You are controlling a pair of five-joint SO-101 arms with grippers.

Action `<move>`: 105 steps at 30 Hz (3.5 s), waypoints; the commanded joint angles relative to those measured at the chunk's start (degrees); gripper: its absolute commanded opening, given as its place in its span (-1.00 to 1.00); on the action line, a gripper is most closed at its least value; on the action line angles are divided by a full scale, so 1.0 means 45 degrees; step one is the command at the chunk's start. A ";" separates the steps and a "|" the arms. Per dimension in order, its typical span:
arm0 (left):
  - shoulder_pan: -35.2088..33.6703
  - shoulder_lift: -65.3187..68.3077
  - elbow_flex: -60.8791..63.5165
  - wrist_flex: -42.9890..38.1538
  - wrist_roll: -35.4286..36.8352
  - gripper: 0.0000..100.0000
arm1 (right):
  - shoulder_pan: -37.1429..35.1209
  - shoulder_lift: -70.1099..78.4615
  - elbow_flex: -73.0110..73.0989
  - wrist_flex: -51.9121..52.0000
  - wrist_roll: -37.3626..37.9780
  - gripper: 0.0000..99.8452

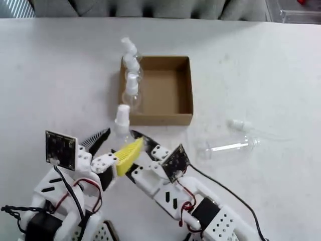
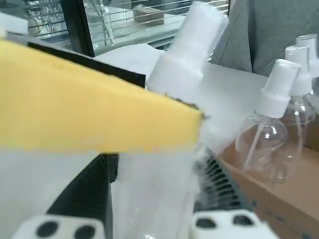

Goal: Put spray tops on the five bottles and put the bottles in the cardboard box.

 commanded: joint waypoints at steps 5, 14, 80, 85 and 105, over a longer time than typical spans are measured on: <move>-0.0596 -0.0107 -0.0508 -0.0078 0.0742 -0.30 | 0.0205 -0.0147 0.0117 -0.0342 0.0000 -0.97; -0.0694 -0.0107 -0.2032 0.0215 0.0762 -0.31 | 0.0225 -0.0147 0.0117 -0.0342 0.0020 -0.97; -0.0244 -0.0088 0.0586 0.0684 -0.0215 -0.96 | 0.4816 -0.3878 0.0059 -0.0459 0.2051 -0.97; 0.2628 -0.0088 0.0567 0.0742 -0.0234 -0.96 | 0.5519 -0.3878 0.0059 -0.1026 0.1895 -0.97; 0.6808 -0.1162 0.4806 -0.4239 -0.0254 -0.96 | 0.5460 -0.3878 0.0059 -0.0791 -0.0176 -0.97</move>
